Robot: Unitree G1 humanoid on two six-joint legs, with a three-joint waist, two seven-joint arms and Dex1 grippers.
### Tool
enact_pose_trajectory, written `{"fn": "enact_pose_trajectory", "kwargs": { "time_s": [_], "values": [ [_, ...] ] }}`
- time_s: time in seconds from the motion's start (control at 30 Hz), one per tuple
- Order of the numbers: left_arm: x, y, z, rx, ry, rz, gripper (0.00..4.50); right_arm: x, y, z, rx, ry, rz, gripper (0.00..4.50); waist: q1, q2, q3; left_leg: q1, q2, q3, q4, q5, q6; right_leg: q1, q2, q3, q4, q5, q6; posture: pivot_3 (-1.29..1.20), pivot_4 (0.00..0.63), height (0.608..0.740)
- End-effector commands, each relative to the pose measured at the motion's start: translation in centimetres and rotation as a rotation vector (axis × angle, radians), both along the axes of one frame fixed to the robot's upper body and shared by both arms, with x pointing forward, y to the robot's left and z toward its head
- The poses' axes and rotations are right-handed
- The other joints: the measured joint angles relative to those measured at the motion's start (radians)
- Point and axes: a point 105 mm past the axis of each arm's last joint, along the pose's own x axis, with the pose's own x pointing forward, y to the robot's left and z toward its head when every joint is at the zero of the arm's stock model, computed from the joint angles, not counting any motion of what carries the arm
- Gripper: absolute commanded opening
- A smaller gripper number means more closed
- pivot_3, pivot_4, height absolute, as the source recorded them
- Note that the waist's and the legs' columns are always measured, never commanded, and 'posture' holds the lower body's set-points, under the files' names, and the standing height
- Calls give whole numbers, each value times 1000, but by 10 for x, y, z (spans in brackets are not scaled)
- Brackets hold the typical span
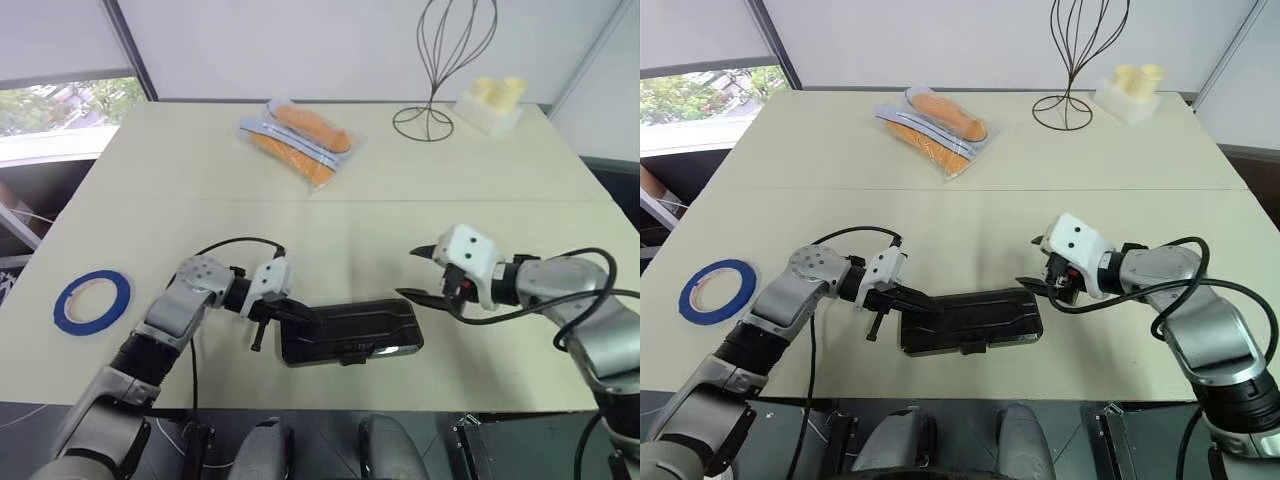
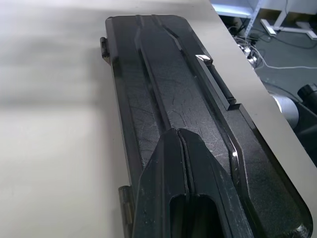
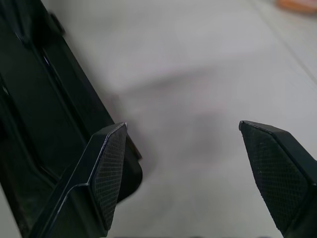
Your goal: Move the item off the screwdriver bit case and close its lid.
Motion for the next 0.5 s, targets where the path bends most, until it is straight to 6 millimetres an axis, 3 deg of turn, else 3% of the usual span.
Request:
{"fn": "enact_pose_trajectory", "kwargs": {
  "time_s": [0.03, 0.17, 0.3, 0.33, 0.43, 0.5],
  "values": [
    [-1, 13, -35, 110, 109, 67, 0, -16, 11, 25, 84, -17, 74, 3745, 2, 0, -1, 0, 0, 0, 0, 0, 0, 0, 0, 0, 0, 0, 0, 0, 150, 740],
    [6, 6, -25, 71, 99, 74, 0, -45, 28, 22, 149, 85, 200, 2443, 6, 0, -1, 0, 0, -1, 0, 0, 0, 1, 0, 0, -1, 0, 0, 0, 150, 740],
    [18, -5, -6, 6, 92, 91, 0, -64, 39, 12, 158, 167, 279, 287, 7, 0, -1, -1, 0, -2, 1, 0, 1, 2, -1, -1, -2, 0, 0, 0, 150, 740],
    [23, -8, -1, -11, 87, 100, 0, -68, 42, 9, 157, 184, 296, 59, 7, -1, -1, -1, -1, -2, 1, -1, 1, 1, -1, -1, -2, 0, 0, 0, 150, 740],
    [41, -18, 22, -65, 63, 122, 0, -77, 51, -6, 154, 251, 348, 59, 5, -3, 1, -3, -1, -2, 1, -1, 1, 0, 0, -2, -2, 0, 0, 0, 150, 740],
    [46, -21, 26, -64, 48, 124, 0, -78, 54, -12, 156, 273, 355, 59, 5, -4, 2, -5, -1, -2, 1, -1, 1, -2, 0, -2, -2, 0, 0, 0, 150, 740]
  ]
}}
